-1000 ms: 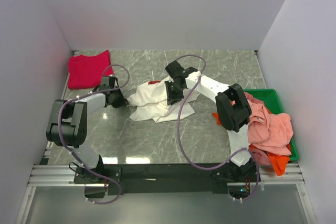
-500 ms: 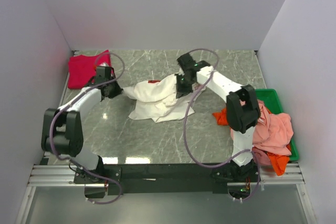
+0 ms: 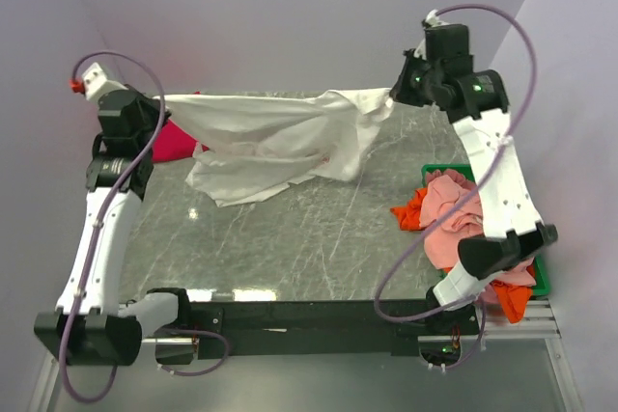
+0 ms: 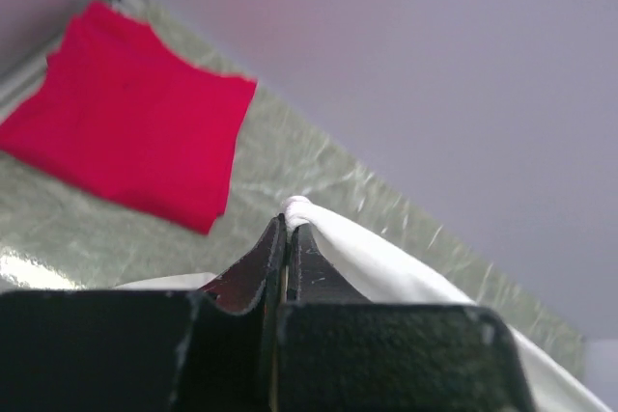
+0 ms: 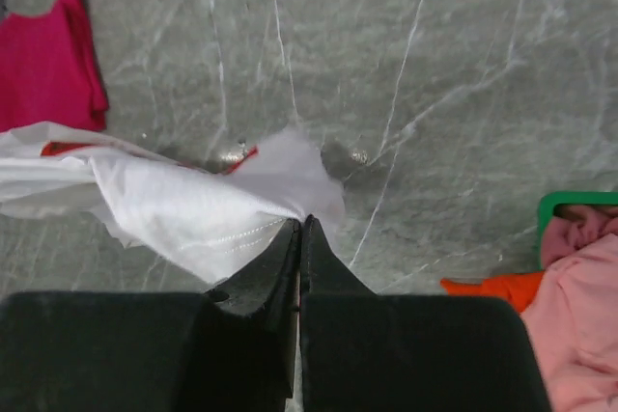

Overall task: Fold and stack the t-shirts
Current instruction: Flatten the tshirt out

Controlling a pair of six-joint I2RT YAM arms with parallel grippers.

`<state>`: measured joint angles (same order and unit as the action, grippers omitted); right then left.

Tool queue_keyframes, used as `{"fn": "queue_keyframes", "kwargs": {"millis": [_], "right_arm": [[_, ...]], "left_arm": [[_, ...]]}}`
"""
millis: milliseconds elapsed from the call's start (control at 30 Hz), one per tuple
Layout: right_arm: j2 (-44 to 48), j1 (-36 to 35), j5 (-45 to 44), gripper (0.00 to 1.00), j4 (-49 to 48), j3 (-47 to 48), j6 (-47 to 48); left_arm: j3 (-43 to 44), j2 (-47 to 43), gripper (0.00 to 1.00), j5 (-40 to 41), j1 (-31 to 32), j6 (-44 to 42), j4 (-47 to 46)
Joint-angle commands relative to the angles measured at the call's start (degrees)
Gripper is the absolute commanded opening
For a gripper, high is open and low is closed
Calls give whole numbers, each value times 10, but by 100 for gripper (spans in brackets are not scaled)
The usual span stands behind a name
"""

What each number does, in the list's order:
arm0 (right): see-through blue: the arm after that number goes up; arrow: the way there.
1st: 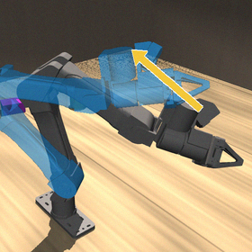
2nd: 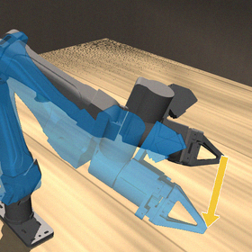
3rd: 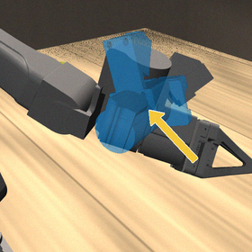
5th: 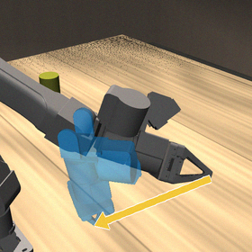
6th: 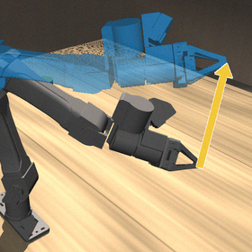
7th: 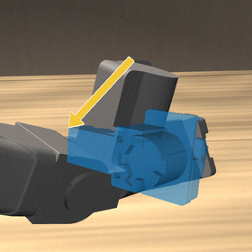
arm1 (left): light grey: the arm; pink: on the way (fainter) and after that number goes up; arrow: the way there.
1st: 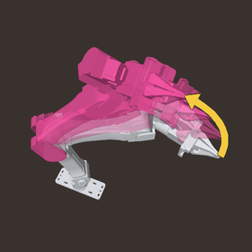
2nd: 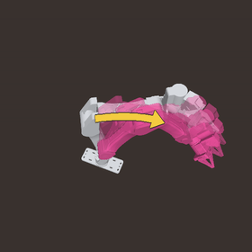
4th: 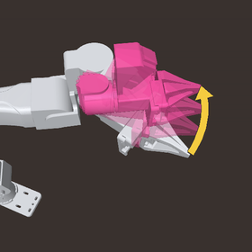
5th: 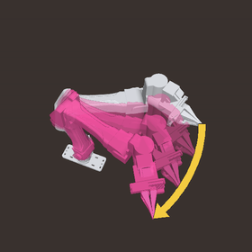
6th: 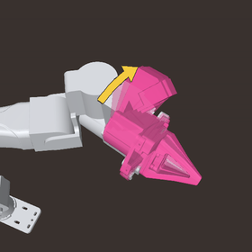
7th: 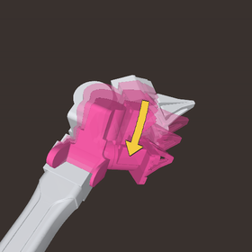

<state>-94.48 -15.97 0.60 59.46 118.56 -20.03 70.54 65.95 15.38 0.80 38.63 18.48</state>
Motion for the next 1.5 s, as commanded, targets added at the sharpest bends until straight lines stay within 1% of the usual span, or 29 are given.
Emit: {"fn": "queue_keyframes", "kwargs": {"millis": [0, 167, 267, 333, 433, 467, 567, 733, 800, 867, 967, 1067, 1133, 1167, 1233, 1267, 1300, 1333, 1367, 1400, 1433, 1467], "right_arm": [[43, 8, -65, 0, 59, 43, 18], [112, 15, -107, 0, 52, 54, 12], [150, 19, -118, 0, 26, 35, 16], [164, 24, -117, 0, 5, 12, 22], [159, 35, -109, 0, -13, -9, 27], [153, 37, -101, 0, -16, -7, 32], [120, 42, -94, 0, -20, 35, 43], [47, 52, -85, 0, -15, 175, 67], [22, 58, -79, 0, -19, 221, 71], [19, 62, -77, 0, -30, 229, 71], [46, 64, -72, 0, -86, 196, 64], [94, 63, -45, 0, -161, 139, 54], [133, 64, -31, 0, -179, 84, 41], [146, 63, -11, 0, -188, 61, 35], [190, 62, 11, 0, -194, -29, 13], [209, 60, 31, 0, -198, -68, 4], [250, 58, 39, 0, -203, -163, -5], [273, 47, 44, 0, -208, -217, -24], [295, 42, 52, 0, -217, -272, -34], [336, 34, 55, 0, -218, -381, -46], [356, 19, 54, 0, -217, -435, -72], [374, 7, 52, 0, -214, -488, -86]], "left_arm": [[31, -53, 1, 44, -6, -11, -16], [34, -121, 1, 58, -6, -22, -28], [29, -149, 1, 61, -5, -32, -39], [26, -153, 1, 39, -6, -40, -42], [22, -138, 1, 3, -6, -44, -30], [21, -121, 1, -28, -6, -43, -27], [34, -84, 1, -62, -6, -39, -13], [94, -43, 1, -73, -6, -60, -16], [144, -11, 1, -74, -6, -71, -13], [183, 14, 1, -81, -21, -76, -21], [213, 30, 1, -114, -34, -66, -54], [203, 17, 1, -147, -39, -52, -92], [181, 1, 1, -149, -38, -45, -104], [143, -24, 1, -149, -39, -37, -102], [89, -56, 1, -149, -39, -22, -95], [32, -91, 1, -139, -39, -15, -70], [3, -107, 1, -134, -39, -8, -54], [-23, -122, 1, -127, -38, -2, -32], [-72, -152, 1, -113, -39, 12, -11], [-98, -167, 1, -112, -38, 18, 23], [-126, -183, 1, -112, -38, 22, 31], [-178, -214, 1, -118, -37, 28, 40]]}}
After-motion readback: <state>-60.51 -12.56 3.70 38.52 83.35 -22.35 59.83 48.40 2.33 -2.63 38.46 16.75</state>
